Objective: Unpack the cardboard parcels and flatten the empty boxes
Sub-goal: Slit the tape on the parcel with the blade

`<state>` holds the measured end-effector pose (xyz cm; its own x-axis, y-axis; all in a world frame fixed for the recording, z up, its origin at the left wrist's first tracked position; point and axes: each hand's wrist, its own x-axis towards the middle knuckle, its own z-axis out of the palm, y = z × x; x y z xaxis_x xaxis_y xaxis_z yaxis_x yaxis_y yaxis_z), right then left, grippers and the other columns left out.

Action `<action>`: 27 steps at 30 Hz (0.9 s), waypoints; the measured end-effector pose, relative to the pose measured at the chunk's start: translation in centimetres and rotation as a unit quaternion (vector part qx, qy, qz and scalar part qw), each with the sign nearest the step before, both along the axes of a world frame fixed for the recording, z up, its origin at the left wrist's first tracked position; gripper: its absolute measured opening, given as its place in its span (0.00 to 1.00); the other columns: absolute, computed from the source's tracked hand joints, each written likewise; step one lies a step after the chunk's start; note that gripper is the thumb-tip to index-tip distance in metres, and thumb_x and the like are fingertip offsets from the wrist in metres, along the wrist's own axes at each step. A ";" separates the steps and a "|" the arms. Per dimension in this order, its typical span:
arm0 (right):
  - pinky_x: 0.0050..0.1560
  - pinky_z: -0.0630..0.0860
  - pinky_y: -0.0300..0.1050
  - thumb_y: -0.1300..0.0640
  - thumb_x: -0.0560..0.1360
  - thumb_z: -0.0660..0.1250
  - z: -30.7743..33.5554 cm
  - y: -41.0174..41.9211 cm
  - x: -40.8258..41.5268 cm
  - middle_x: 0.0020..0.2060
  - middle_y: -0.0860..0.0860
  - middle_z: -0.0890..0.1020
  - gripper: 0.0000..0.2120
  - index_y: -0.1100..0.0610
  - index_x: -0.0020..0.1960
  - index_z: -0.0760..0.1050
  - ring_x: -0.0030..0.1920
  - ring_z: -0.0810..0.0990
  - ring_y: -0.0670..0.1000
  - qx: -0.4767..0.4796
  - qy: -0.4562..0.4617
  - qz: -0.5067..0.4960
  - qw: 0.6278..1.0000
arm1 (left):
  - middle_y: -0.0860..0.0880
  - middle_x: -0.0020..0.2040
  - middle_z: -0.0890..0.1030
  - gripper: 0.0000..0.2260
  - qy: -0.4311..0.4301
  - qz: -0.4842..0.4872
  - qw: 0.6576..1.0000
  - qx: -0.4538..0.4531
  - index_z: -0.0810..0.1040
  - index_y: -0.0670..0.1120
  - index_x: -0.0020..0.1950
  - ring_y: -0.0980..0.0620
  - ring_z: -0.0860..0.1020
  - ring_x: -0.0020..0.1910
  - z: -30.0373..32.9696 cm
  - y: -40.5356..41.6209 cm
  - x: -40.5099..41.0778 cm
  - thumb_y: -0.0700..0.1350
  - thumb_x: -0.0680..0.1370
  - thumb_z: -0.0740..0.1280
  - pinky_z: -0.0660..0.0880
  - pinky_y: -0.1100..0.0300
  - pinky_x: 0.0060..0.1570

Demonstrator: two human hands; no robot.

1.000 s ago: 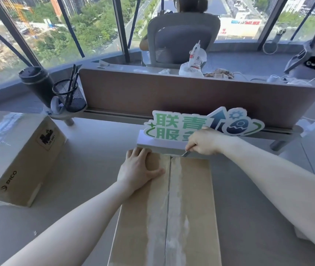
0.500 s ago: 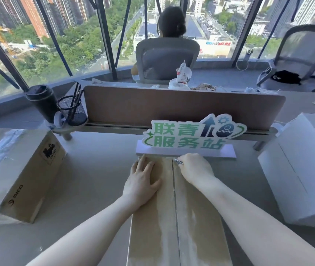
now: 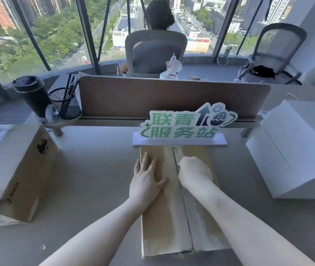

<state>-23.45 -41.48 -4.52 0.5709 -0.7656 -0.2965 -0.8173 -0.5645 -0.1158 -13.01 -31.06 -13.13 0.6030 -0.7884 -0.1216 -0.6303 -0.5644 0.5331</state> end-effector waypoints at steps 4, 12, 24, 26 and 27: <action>0.36 0.70 0.45 0.70 0.70 0.60 0.0 3.3 -3.5 0.34 0.53 0.74 0.10 0.56 0.37 0.71 0.37 0.75 0.59 0.013 0.008 0.007 1.000 | 0.58 0.80 0.43 0.35 0.002 0.002 1.000 0.003 0.56 0.55 0.79 0.48 0.45 0.79 0.0 0.1 -0.2 0.63 0.76 0.64 0.66 0.52 0.69; 0.40 0.70 0.47 0.72 0.73 0.58 0.6 8.7 -8.9 0.49 0.57 0.82 0.13 0.56 0.46 0.74 0.42 0.76 0.58 0.033 0.006 0.024 0.999 | 0.56 0.80 0.46 0.33 0.003 0.028 1.000 -0.001 0.57 0.53 0.78 0.45 0.50 0.78 0.9 1.4 -2.0 0.61 0.77 0.63 0.70 0.49 0.66; 0.41 0.70 0.46 0.72 0.72 0.61 0.7 11.7 -12.6 0.51 0.58 0.83 0.13 0.60 0.51 0.78 0.51 0.82 0.60 0.009 -0.011 0.034 0.999 | 0.58 0.80 0.44 0.34 -0.007 0.024 0.999 0.040 0.53 0.56 0.80 0.46 0.43 0.79 0.9 7.6 -9.0 0.63 0.78 0.61 0.59 0.52 0.72; 0.40 0.70 0.46 0.72 0.73 0.62 0.5 12.8 -13.8 0.51 0.57 0.83 0.14 0.59 0.52 0.79 0.51 0.82 0.60 0.015 -0.005 0.031 0.999 | 0.59 0.80 0.44 0.33 -0.002 0.025 0.999 0.034 0.53 0.56 0.80 0.47 0.43 0.79 1.0 7.7 -9.1 0.64 0.78 0.60 0.61 0.52 0.71; 0.41 0.71 0.46 0.72 0.73 0.61 0.4 13.3 -14.3 0.51 0.57 0.82 0.14 0.59 0.52 0.79 0.51 0.81 0.60 0.019 -0.005 0.028 0.999 | 0.59 0.80 0.45 0.33 0.000 0.027 0.999 0.028 0.53 0.56 0.80 0.47 0.44 0.79 1.0 7.8 -9.2 0.64 0.78 0.60 0.61 0.52 0.71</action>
<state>-37.80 -28.19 -4.15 0.6156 -0.7205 -0.3192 -0.7831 -0.6046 -0.1456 -22.21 -23.28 -12.14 0.6446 -0.7466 -0.1643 -0.5984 -0.6266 0.4994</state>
